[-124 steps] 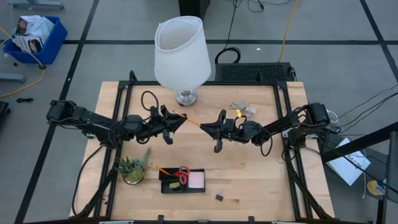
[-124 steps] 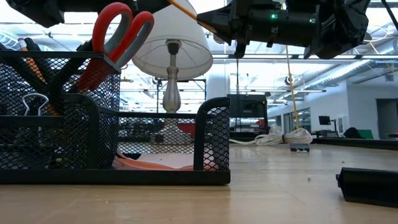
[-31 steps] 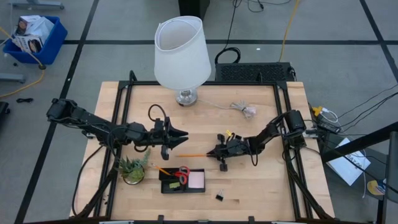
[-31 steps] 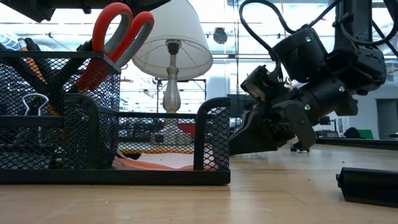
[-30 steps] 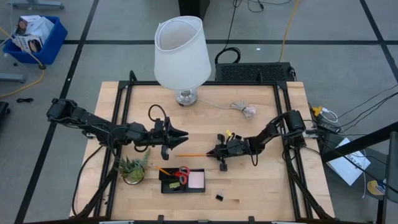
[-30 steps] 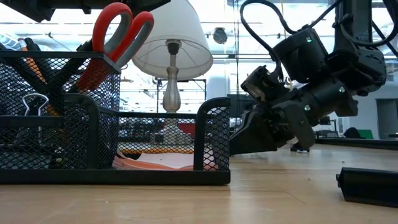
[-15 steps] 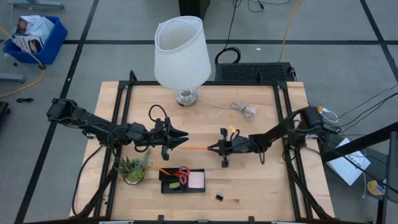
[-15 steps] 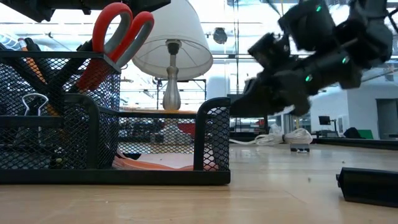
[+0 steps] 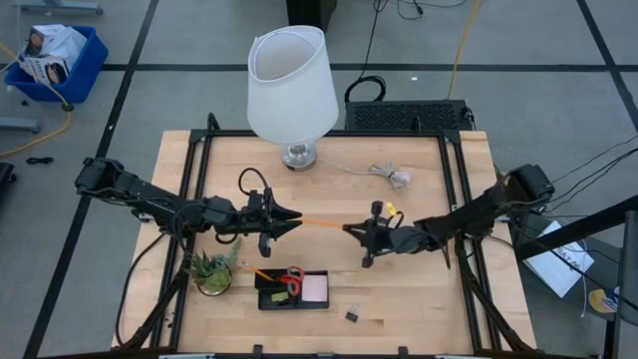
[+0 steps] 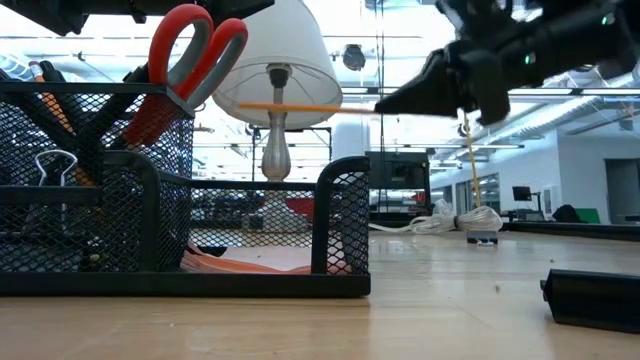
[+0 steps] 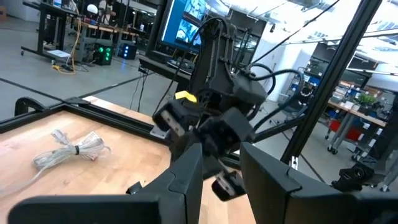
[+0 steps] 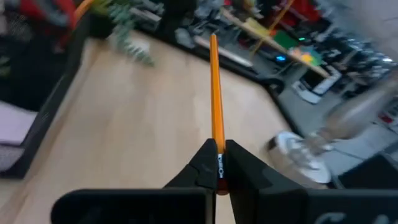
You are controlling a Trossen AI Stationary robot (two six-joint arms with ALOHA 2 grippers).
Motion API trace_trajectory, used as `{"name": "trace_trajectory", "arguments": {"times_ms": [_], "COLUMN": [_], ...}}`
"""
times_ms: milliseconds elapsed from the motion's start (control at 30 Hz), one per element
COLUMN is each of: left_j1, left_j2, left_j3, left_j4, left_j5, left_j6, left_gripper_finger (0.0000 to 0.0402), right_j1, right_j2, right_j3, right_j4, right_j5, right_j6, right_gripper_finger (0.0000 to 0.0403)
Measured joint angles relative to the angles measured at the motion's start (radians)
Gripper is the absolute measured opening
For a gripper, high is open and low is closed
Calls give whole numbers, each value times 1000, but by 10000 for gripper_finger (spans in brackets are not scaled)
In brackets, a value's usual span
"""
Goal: Pick and place office supplies into organizer
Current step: Put the yellow pencil into the black desk organizer
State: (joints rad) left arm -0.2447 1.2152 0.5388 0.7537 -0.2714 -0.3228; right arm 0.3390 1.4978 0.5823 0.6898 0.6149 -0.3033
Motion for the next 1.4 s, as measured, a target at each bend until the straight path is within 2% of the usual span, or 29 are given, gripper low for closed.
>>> {"name": "trace_trajectory", "arguments": {"times_ms": [167, 333, 467, 667, 800, 967, 1100, 1233, 1400], "left_j1": [0, 0, 12, 23, 23, 22, 20, 20, 15], "left_j2": [0, -1, -1, 0, 0, 0, 0, 0, 0], "left_j3": [0, 1, 1, 1, 1, 0, 0, 0, 0], "left_j4": [54, 34, 15, -29, -38, -68, -106, -142, -160], "left_j5": [-53, -177, -187, -174, -173, -173, -173, -132, -114], "left_j6": [57, 86, 88, 38, 44, 19, -7, -20, -25], "left_gripper_finger": [113, 114, 125, 205, 265, 309, 315, 301, 282], "right_j1": [6, 33, 66, 106, 120, 124, 124, 124, 123], "right_j2": [-54, -77, -84, -84, -84, -84, -84, -96, -129], "right_j3": [0, 0, -1, -1, -1, -1, -1, -1, -1], "right_j4": [-24, -71, -70, -26, 7, 89, 202, 237, 233], "right_j5": [71, 158, 173, 227, 226, 226, 223, 216, 112], "right_j6": [27, 84, 86, 49, 28, -24, -110, -179, -159], "right_gripper_finger": [10, 9, 9, 9, 9, 9, 9, 2, 0]}}
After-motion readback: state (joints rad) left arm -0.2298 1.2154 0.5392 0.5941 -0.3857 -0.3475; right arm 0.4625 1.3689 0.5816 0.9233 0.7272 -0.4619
